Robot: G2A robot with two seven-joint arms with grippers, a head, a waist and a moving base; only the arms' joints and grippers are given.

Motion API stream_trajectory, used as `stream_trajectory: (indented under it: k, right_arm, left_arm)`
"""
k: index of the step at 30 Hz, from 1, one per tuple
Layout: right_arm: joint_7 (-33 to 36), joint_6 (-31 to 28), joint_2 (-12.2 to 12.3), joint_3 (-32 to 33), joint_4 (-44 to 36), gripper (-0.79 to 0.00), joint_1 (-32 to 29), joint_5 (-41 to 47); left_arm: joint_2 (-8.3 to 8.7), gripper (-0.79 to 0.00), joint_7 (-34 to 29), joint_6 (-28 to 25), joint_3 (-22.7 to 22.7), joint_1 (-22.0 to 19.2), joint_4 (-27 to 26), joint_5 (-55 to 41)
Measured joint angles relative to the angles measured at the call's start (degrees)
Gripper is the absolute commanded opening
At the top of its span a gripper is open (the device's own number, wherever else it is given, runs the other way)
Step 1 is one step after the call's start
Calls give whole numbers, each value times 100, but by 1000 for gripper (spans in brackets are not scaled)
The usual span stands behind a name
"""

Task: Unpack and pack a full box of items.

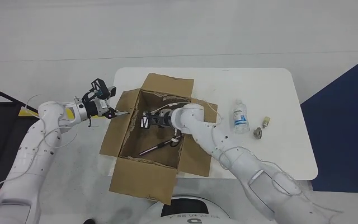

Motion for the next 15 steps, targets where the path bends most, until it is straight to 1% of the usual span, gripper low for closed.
stream_trajectory:
  k: [4,8,10,15]
  right_arm:
    - [249,-20,267,441,-1176,-785,-694,-359]
    - [166,42,473,837,-2194,-785,-1355,-674]
    - [91,48,506,917,-2381,-785,-1492,-687]
    - [96,44,503,913,-2359,-785,-1477,-679]
  left_arm:
    - [0,0,0,0,0,0,0,0]
    - [0,0,0,0,0,0,0,0]
    - [0,0,0,0,0,0,0,0]
    - [0,0,0,0,0,0,0,0]
